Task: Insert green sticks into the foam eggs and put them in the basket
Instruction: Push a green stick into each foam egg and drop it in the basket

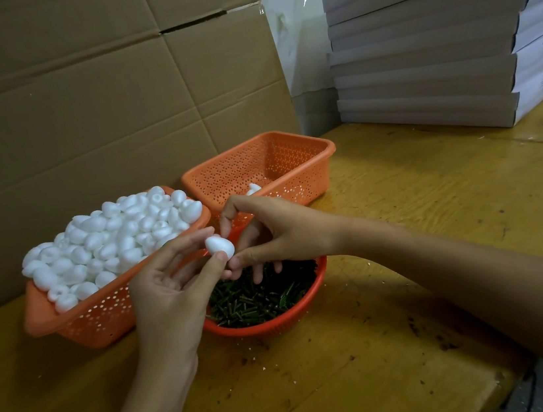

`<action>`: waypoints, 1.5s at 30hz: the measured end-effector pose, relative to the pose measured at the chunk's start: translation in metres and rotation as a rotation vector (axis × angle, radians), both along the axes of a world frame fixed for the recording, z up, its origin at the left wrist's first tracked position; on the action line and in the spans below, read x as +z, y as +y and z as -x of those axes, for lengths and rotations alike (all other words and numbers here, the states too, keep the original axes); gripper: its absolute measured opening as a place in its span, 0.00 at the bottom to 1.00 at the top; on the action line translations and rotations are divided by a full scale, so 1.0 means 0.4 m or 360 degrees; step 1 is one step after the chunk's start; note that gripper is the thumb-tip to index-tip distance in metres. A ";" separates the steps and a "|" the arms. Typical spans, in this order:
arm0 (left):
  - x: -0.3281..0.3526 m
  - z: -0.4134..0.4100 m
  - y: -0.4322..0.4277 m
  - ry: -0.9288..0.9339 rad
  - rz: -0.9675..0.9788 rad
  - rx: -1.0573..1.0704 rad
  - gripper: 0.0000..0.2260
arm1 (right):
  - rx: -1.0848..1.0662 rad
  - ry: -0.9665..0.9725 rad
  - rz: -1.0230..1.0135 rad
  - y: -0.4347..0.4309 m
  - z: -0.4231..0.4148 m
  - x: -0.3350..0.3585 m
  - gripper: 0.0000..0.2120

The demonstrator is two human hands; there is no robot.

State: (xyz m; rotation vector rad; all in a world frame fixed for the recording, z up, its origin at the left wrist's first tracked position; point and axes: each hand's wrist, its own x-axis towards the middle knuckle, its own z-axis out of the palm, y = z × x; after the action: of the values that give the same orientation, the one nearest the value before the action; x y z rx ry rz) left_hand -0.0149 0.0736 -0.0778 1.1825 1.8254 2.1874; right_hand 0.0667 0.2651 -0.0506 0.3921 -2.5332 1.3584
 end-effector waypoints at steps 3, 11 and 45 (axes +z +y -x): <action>0.001 0.002 0.000 -0.0005 0.0011 -0.0008 0.16 | -0.0007 0.0005 0.0012 0.000 0.001 -0.001 0.17; 0.005 -0.004 0.001 -0.0080 -0.0025 -0.0029 0.20 | -0.0013 0.0023 0.0036 0.001 0.002 -0.004 0.16; 0.002 0.000 0.003 -0.0103 0.0009 -0.0009 0.09 | -0.0016 0.0046 0.0014 0.003 0.001 -0.004 0.16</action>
State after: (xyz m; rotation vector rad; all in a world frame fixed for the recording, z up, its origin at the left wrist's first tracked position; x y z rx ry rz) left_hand -0.0150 0.0748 -0.0771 1.1009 1.8000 2.1888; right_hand 0.0661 0.2662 -0.0521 0.3941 -2.5016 1.3498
